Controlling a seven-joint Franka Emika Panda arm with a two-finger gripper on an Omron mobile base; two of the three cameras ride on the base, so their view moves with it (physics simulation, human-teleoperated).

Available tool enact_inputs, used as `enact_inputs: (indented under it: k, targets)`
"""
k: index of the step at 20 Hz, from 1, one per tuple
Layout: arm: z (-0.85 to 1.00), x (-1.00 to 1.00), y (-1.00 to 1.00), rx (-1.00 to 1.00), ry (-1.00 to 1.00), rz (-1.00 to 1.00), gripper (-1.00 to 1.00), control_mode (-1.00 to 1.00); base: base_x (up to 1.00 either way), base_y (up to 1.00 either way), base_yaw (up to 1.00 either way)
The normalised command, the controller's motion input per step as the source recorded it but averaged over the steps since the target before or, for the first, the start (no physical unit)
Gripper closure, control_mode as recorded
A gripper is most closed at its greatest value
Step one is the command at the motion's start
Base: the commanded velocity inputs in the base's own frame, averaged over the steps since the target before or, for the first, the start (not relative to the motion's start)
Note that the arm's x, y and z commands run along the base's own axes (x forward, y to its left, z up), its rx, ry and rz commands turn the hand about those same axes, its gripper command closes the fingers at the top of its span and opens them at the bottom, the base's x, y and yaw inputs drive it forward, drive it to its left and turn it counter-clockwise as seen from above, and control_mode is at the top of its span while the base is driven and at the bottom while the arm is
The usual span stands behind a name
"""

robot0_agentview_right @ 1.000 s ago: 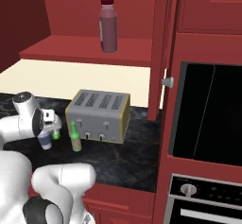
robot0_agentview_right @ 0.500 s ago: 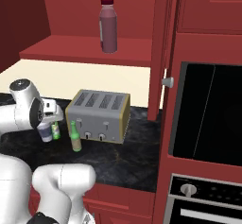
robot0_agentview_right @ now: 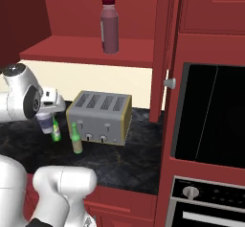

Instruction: Sort all alcoholic drinks to one cabinet, and non-alcoholic drinks to the other.

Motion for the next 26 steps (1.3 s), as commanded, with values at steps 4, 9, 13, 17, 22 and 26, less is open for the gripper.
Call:
enact_inputs:
  k: [4,9,13,17,22,26]
  targets:
    - [0.58,-0.16,-0.15,0.0,-0.12,-0.06,1.0,-1.0,0.0,0.0,0.0]
    - [0.58,-0.13,-0.11,0.01,-0.11,-0.07,1.0,-1.0,0.0,0.0,0.0]
    - [0.58,-0.08,-0.11,0.02,-0.09,-0.07,1.0,-1.0,0.0,0.0,0.0]
    - [0.52,-0.03,-0.1,0.04,-0.09,-0.06,1.0,-1.0,0.0,0.0,0.0]
    - [0.36,0.0,-0.09,0.04,-0.09,-0.03,1.0,-1.0,0.0,0.0,0.0]
    - [0.35,0.0,-0.04,0.05,-0.08,-0.02,1.0,-1.0,0.0,0.0,0.0]
